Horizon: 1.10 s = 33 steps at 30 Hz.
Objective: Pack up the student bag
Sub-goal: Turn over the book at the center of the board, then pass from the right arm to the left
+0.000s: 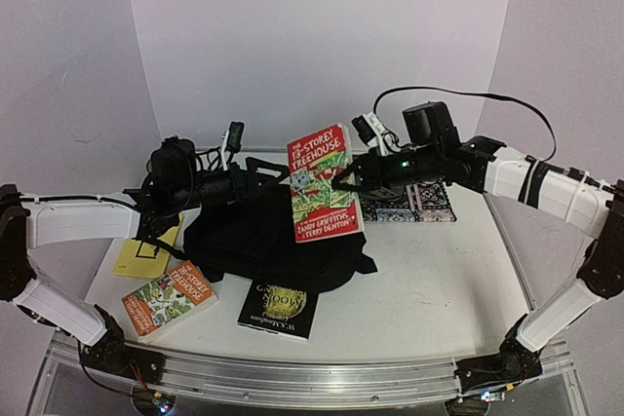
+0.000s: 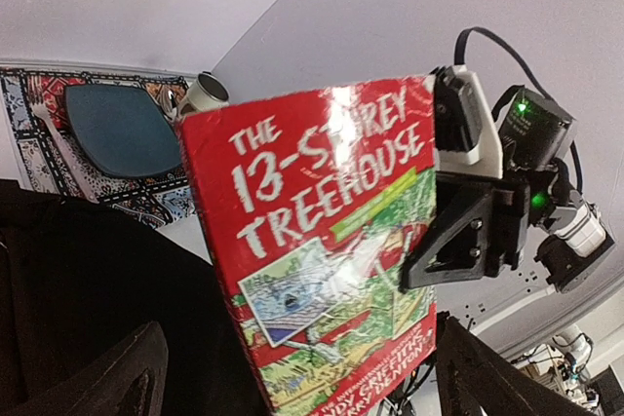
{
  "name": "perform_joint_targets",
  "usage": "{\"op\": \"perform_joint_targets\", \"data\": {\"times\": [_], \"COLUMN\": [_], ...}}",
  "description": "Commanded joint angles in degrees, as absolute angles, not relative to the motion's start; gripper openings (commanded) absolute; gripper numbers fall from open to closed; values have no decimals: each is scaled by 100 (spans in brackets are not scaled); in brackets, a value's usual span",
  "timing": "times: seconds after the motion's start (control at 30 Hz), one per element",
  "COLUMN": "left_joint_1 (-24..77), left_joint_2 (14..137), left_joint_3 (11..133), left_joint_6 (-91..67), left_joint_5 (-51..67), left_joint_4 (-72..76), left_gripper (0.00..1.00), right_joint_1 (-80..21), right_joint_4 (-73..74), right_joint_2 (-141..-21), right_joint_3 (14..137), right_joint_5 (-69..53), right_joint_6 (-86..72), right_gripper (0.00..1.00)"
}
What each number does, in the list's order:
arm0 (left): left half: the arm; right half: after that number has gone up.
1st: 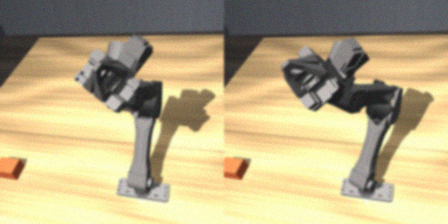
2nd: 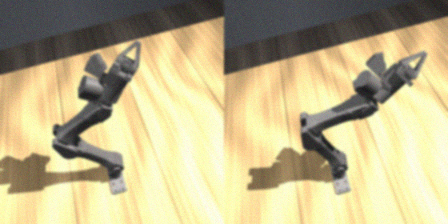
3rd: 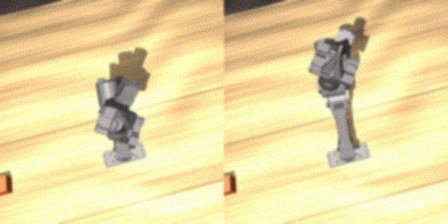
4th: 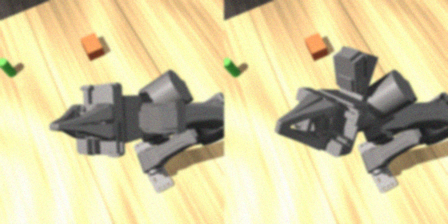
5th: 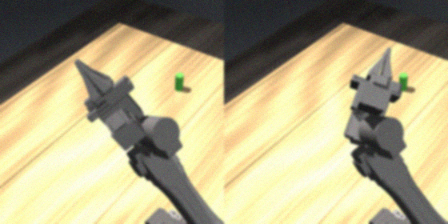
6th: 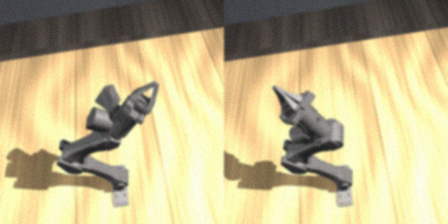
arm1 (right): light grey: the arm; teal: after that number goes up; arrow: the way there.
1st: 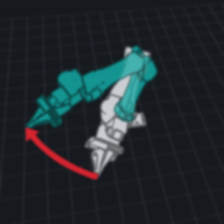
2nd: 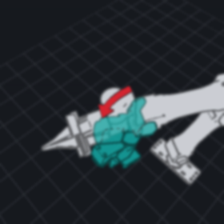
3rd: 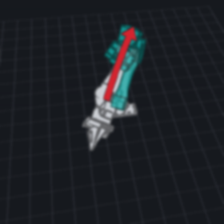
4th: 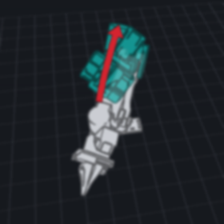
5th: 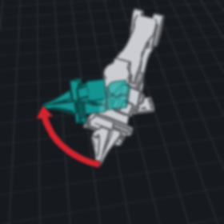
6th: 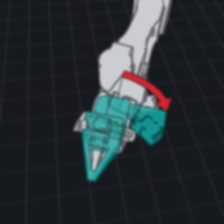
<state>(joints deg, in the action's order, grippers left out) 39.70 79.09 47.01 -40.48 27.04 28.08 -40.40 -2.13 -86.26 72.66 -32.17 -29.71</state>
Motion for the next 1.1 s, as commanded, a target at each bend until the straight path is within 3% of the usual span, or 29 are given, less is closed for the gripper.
{"op": "perform_joint_targets", "data": {"times": [0.0,0.23,0.4,0.6,0.77,0.9,1.07], "left_joint_1": [3903,3896,3906,3895,3894,3894,3896], "left_joint_2": [7995,8300,8506,8455,8212,8060,7765], "left_joint_3": [4910,5296,5402,5313,5132,4935,4570], "left_joint_6": [-4023,-4186,-4629,-4973,-5155,-5307,-5582], "left_joint_5": [3131,3795,4310,4372,4159,3886,3070], "left_joint_4": [2993,3196,3779,4178,4309,4386,4520], "left_gripper": [97,94,86,63,24,1,0], "right_joint_1": [-4036,-4034,-4035,-4036,-4034,-4039,-4050], "right_joint_4": [-1336,-1913,-2248,-2303,-2303,-2303,-2359], "right_joint_2": [-8610,-8719,-8811,-8908,-8996,-9055,-8987], "right_joint_3": [7311,7268,7255,7161,7032,6968,6761], "right_joint_5": [-4188,-4674,-5015,-5004,-4755,-4496,-3959], "right_joint_6": [-3343,-3688,-3857,-3796,-3753,-3776,-3906], "right_gripper": [0,0,0,0,3,19,54]}}
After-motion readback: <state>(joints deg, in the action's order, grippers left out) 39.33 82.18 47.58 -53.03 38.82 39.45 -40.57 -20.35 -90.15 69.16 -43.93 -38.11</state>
